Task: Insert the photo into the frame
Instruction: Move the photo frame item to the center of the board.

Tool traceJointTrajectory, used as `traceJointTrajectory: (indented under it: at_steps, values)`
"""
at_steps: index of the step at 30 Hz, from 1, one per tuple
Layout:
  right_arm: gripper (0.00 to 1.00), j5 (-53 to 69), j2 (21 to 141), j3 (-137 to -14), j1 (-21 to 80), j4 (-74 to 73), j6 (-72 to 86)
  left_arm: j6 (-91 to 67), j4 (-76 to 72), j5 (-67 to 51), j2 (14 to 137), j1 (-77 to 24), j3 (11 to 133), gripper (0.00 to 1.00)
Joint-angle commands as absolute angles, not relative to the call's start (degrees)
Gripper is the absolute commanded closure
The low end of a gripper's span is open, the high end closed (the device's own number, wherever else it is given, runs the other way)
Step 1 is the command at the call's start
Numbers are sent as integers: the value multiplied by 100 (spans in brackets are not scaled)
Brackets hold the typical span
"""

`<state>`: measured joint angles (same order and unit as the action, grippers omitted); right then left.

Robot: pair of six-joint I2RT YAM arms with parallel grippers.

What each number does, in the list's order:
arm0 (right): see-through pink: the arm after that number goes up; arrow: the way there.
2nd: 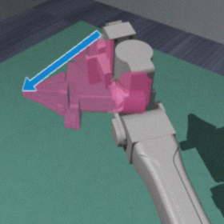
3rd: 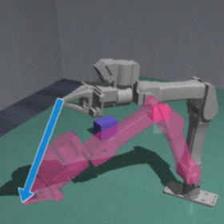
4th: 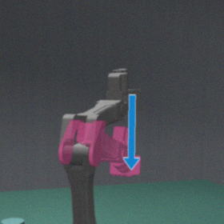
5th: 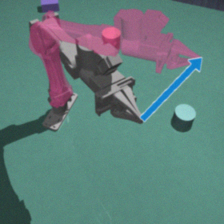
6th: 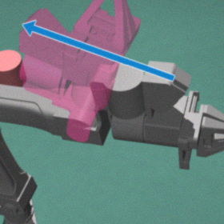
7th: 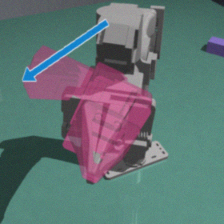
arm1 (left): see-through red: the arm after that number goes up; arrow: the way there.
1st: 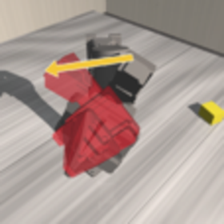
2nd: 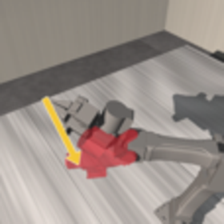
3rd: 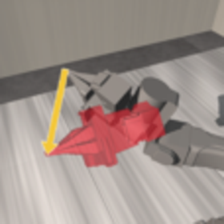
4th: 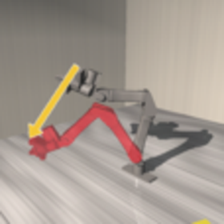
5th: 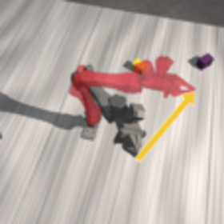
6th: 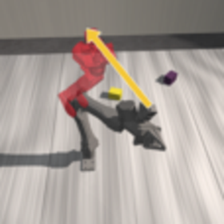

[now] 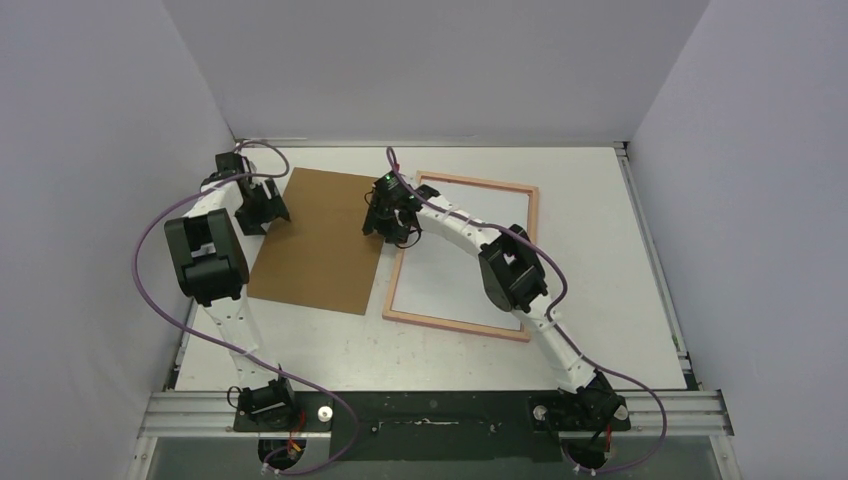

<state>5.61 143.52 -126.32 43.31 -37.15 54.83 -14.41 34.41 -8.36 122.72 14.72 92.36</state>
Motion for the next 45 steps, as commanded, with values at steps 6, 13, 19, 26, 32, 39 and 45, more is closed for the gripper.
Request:
traceJointTrajectory:
  at_steps: [6,13,19,26,32,39,45]
  values:
    - [41,1607,14471,-12742,4225,-3097,6090,-1657,4070,-1174,12323,1468,8892,30]
    - [41,2560,14173,-12400,4171,-1606,6614,-1787,4093,-1398,12314,1466,8752,30]
    - [40,2600,13712,-12129,4274,-1219,6603,-1763,4157,-1393,12336,1467,8834,31]
    - [41,2513,13343,-11892,4346,-1165,6526,-1749,4199,-1554,12289,1395,8860,31]
    - [41,2467,13057,-11658,4359,-1234,6480,-1838,4252,-1713,12213,1326,8756,31]
    - [41,2240,12567,-11076,4350,-1515,6282,-2032,4186,-1869,11997,972,8306,32]
    - [41,2023,12084,-10234,4262,-1779,6119,-2276,3974,-1922,11706,368,7775,32]
